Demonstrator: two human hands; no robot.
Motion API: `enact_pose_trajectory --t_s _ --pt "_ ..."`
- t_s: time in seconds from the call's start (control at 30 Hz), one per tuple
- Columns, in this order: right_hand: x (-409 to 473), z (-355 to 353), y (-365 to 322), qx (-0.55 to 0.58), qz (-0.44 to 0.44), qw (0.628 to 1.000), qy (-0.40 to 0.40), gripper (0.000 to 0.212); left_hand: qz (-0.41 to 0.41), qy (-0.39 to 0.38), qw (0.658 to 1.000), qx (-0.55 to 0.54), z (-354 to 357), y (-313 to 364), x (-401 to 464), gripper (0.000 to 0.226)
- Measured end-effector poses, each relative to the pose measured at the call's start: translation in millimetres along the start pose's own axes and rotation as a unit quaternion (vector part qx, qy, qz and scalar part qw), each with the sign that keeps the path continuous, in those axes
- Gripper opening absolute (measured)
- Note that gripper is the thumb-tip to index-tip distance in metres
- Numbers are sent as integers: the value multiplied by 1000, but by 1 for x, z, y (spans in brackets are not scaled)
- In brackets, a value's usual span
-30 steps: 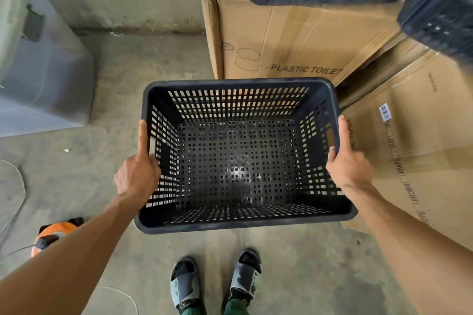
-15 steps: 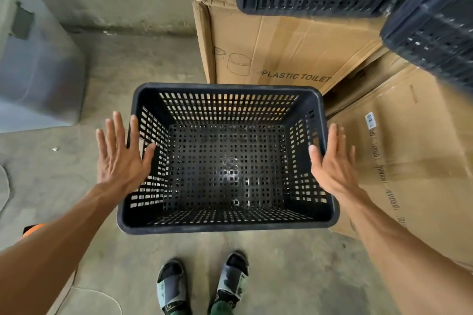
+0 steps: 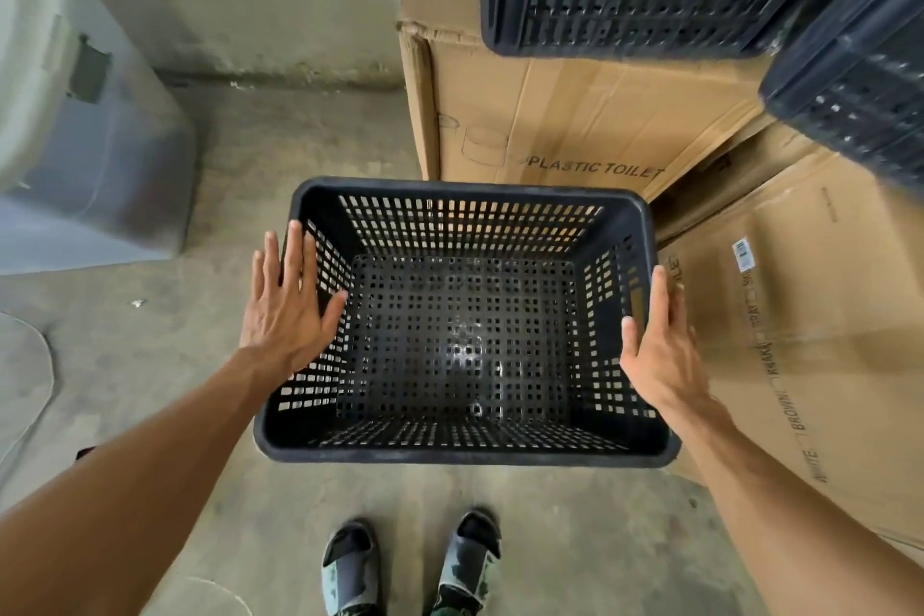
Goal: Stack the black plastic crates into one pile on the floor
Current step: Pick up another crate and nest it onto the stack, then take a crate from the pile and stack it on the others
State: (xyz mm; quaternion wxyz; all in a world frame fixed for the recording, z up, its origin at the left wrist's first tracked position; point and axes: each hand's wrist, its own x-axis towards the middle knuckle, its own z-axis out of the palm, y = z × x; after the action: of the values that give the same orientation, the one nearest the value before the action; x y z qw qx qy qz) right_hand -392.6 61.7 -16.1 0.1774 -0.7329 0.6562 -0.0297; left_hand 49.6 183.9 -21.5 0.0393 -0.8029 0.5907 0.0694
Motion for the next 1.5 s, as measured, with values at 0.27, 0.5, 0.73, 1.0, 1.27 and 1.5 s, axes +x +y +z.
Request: enact_pose_trajectory --t_s 0.27,0.5,0.73,1.0,1.27,1.5 --pt "10 -55 -28 -108 79 974 -184 82 -27 -234 972 17 -61 10 13 88" --pt "-1 -151 -81 -92 42 981 -168 76 15 -201 979 34 -150 43 -9 87" --pt "6 -279 -124 -63 -17 996 -67 80 21 -127 992 3 -270 66 17 89" --pt "47 -385 -179 29 0 999 36 81 102 -1 995 -13 -408 112 102 99" --pt "111 -384 -247 159 160 974 25 106 265 24 960 84 -461 135 209 103" --pt "145 -348 -296 179 188 966 -17 115 405 -20 900 158 -455 120 276 70"
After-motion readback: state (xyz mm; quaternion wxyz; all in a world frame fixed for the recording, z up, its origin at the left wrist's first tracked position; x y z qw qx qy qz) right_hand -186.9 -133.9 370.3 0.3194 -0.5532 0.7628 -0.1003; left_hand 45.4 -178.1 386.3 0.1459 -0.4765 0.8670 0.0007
